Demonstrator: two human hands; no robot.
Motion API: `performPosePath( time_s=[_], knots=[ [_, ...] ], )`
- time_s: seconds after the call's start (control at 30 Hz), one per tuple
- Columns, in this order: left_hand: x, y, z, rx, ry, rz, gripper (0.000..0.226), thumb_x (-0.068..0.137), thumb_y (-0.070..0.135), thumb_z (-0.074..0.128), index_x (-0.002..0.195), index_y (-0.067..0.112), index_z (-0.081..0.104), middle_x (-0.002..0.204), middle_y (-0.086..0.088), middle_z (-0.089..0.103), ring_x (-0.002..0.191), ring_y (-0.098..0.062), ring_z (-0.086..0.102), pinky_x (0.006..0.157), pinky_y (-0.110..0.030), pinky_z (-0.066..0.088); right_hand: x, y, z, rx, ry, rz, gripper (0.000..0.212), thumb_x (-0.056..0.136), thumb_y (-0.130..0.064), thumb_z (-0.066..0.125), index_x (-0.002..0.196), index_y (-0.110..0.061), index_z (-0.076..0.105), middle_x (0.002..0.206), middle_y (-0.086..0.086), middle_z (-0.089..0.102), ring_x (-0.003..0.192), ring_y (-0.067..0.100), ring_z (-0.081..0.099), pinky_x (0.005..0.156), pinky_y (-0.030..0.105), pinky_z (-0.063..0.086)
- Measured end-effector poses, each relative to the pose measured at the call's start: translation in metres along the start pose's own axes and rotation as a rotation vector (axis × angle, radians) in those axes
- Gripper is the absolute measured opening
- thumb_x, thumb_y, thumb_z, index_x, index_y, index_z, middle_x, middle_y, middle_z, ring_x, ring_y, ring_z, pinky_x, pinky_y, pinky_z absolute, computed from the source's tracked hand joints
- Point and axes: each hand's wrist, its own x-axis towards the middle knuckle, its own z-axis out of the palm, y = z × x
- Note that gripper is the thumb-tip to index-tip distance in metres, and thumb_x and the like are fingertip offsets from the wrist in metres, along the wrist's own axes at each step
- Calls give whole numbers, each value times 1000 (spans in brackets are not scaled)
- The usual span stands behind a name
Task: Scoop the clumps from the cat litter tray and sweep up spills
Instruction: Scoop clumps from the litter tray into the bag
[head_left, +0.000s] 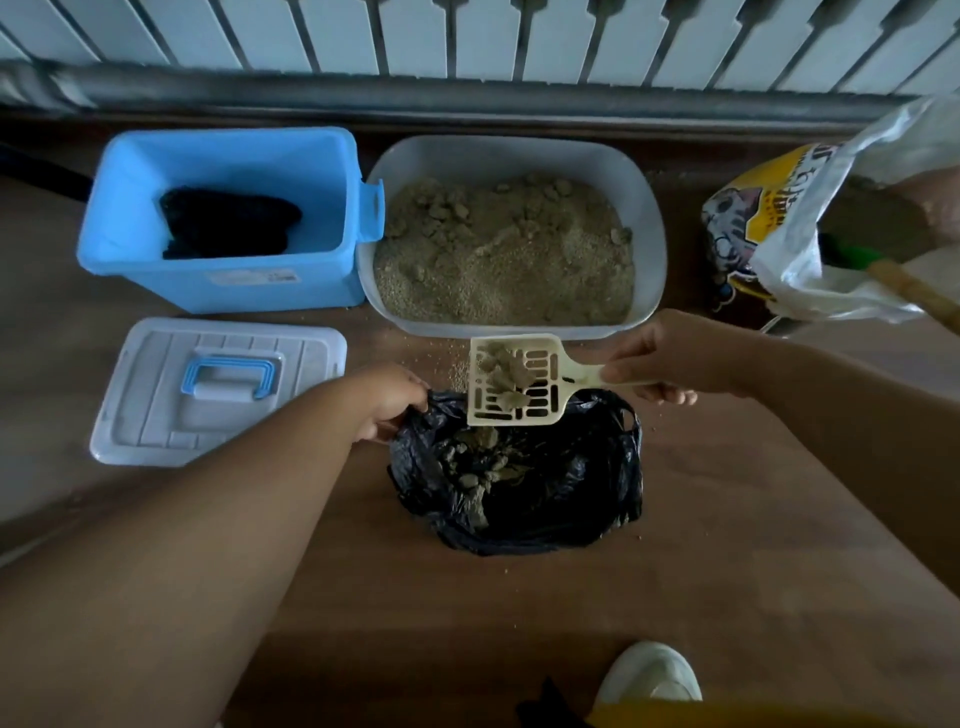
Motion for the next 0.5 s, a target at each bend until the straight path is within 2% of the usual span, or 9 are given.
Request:
performPosePath(
  time_s=[0.03,0.1,0.17,0.23,0.3,0.43,0.5],
  knots=[
    [-3,2,1,9,-17,-5,12,96,3,55,102,11,62,111,-15,61,95,-28,57,75,-37,49,-2,-4,-1,-92,-12,-11,33,96,-33,64,65,-39,72,55,2,63,45,12,53,53,26,48],
    [-6,4,2,13,-34,-7,18,96,0,53,110,6,61,107,-16,60,90,-26,56,73,-35,47,-3,-13,-3,-272,-18,-34,24,95,-39,63,74,-38,73,56,0,67,44,9,59,58,27,51],
    [-7,4,2,1,-41,2,20,94,-4,50,108,7,60,103,-14,58,85,-24,54,71,-33,47,-3,-24,1,-471,-20,-58,18,95,-44,61,91,-34,75,57,-4,68,47,5,62,60,25,50],
    [-8,5,1,-13,-48,11,26,89,-8,47,103,10,59,100,-12,55,86,-24,52,68,-33,46,-1,-35,9,-742,6,-89,23,95,-47,60,92,-31,76,62,-6,68,58,5,64,60,25,49],
    [-8,6,1,-26,-66,8,32,85,-11,44,99,14,59,99,-10,53,90,-26,52,70,-34,47,-2,-44,16,-974,70,-115,27,93,-49,60,89,-28,77,72,-9,69,70,9,65,66,30,55],
    [-13,8,0,-54,-67,5,38,83,-13,37,95,16,59,93,-8,53,82,-23,51,65,-30,43,-6,-57,18,-1033,77,-132,29,93,-51,59,93,-28,76,80,-10,69,75,10,64,62,26,50],
    [-15,8,-1,-54,-54,-3,40,82,-15,35,94,16,58,97,-9,52,84,-24,49,66,-30,41,-7,-60,18,-1020,91,-135,28,93,-51,58,95,-29,76,83,-10,70,78,10,64,64,27,51]
  ],
)
